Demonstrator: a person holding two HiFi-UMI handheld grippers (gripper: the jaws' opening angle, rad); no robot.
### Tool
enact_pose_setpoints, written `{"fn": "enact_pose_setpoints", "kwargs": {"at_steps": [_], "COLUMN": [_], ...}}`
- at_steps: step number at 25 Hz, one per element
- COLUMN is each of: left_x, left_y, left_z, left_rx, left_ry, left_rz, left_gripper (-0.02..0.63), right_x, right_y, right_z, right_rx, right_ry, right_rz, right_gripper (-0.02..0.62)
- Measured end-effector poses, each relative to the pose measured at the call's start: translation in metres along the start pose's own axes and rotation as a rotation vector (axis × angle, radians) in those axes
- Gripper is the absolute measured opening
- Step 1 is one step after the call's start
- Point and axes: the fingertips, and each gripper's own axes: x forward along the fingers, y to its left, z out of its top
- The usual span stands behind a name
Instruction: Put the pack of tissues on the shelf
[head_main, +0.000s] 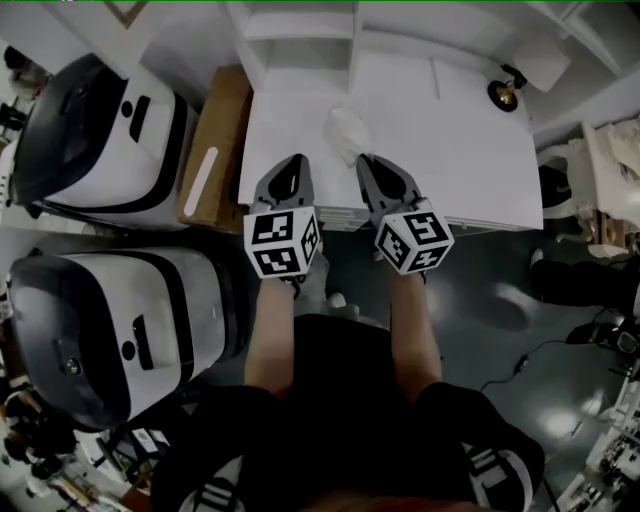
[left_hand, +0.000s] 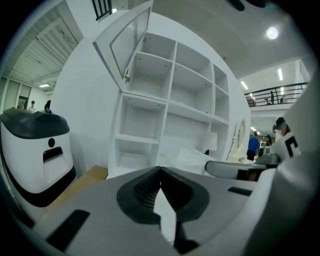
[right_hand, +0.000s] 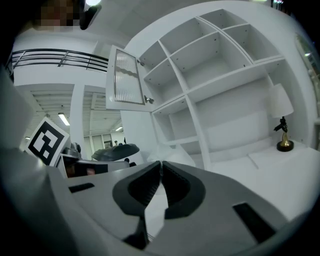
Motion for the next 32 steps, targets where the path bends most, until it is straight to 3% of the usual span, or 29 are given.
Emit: {"fn": "enact_pose_setpoints", "kwargs": {"at_steps": [9,18,27,32], "left_x": [0.050,0.103,0.147,0.171], "left_y": [0.013,0.036,0.079,0.104], "left_z": [-0.010,-0.028,-0.032,-0.025], "left_rx": [-0.044,-0.040,-0.029,-0.030], "left_ry": [0.053,0.107,0.128,0.099], "left_rz": [-0.020,-0.039,-0.045,-0.050], "left_gripper": [0.011,0.011,0.011,0.011], "right_x": [0.027,0.077,0.142,0.174], "right_y": [-0.029,-0.063,-0.078,-0.088], "right_z": [-0.015,-0.033,-0.049,-0.053], "right_rx": [-0.055,-0.045,-0.036,-0.035], "right_ry": [0.089,0.100,0.116,0.130], "right_rz": [-0.050,-0.110,-0.115,-0.124], "right_gripper": [0.020,0.020,0.020,0.020]}}
